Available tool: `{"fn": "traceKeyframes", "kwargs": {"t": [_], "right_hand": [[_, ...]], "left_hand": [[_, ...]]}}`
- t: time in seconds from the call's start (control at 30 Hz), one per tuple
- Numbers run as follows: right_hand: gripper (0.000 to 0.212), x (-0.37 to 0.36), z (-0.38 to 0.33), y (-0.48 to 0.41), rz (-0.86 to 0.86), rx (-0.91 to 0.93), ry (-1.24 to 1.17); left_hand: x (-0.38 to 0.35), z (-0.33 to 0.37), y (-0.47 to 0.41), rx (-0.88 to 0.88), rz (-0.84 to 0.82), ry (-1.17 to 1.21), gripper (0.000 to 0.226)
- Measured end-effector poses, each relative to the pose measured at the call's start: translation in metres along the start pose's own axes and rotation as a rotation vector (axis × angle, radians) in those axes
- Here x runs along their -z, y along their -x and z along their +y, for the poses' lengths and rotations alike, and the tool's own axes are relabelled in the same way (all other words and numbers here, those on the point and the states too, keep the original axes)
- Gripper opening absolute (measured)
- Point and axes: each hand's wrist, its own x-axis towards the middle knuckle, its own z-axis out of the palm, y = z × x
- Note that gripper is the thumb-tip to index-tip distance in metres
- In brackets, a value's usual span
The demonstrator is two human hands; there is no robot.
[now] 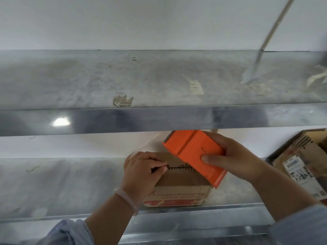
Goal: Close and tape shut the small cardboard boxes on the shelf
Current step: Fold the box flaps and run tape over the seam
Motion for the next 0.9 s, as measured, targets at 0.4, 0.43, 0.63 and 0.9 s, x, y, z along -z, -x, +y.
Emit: {"fn": "traceKeyframes", "kwargs": {"t": [0.4,0.43,0.63,0.9], "right_hand": [[0.055,0.019,-0.013,-0.037,-0.252,-0.154,0.120],[0.050,0.022,-0.012,-0.036,-0.251,-0.162,0.115],[0.055,0.054,-0.003,-0.026,-0.325,-0.211,0.251],[0.050,0.107,0.017,-0.003,-0.303,-0.230,0.323]], "left_hand": [[-0.018,0.005,0.005,0.155,-0.128,0.281,0.011],[-0.022,0.012,0.006,0.149,-0.121,0.283,0.011],[-0.051,0.054,0.007,0.141,-0.033,0.321,0.008],[-0.095,0.115,0.006,0.127,0.015,0.322,0.008]]}}
